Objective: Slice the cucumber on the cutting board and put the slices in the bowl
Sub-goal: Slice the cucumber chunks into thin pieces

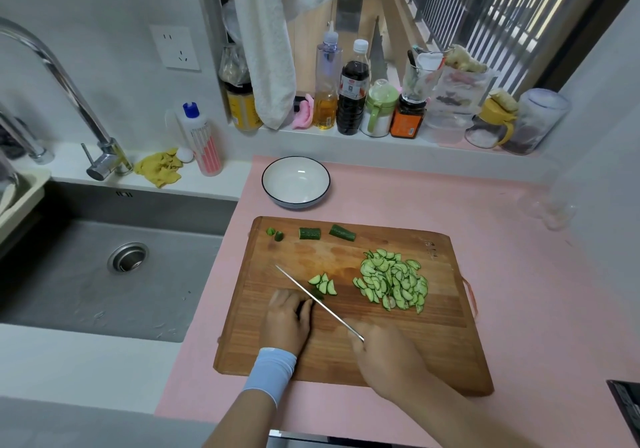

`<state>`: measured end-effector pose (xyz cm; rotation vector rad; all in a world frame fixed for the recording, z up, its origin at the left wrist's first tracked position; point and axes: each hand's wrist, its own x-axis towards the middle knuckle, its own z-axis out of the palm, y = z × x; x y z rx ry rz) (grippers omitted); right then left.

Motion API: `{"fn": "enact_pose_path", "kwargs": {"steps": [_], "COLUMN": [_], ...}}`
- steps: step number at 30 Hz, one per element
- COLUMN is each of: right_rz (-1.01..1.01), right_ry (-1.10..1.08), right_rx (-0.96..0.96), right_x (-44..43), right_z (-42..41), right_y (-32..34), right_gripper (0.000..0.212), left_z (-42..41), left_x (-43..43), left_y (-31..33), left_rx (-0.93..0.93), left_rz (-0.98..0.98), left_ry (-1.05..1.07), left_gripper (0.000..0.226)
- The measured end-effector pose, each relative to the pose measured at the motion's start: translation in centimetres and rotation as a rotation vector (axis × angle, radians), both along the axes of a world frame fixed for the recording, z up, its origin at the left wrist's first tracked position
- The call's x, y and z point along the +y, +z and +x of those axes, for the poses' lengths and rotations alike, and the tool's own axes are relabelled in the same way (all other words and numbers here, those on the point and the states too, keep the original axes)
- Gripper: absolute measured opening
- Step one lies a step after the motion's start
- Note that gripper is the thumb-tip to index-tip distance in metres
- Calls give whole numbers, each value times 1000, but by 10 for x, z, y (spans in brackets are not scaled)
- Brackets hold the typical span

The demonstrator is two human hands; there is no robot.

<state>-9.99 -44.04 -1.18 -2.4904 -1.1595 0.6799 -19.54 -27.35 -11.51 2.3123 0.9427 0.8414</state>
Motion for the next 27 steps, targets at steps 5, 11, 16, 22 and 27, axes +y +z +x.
{"fn": "enact_pose_path", "kwargs": {"steps": [5, 11, 16, 22, 27], "right_rz": [24, -3, -65, -94, -58], "right_ry": [18, 0, -17, -26, -7], "right_rx": [-13, 4, 48, 69, 33], "right_x": [-6, -1, 15, 34, 32], "right_z": [-1, 0, 1, 4, 0], "right_y": [3, -2, 1, 4, 2], "right_gripper": [30, 33, 23, 31, 24], "left_z": [0, 0, 0, 1, 1], "left_x": [0, 0, 1, 1, 0], "left_y": [-1, 0, -2, -1, 1], "left_rx": [-5, -24, -28, -26, -19], "left_rz": [-2, -9, -12, -11, -2], "left_ry": [-6, -5, -12, -12, -7], "left_gripper": [14, 13, 10, 10, 11]}}
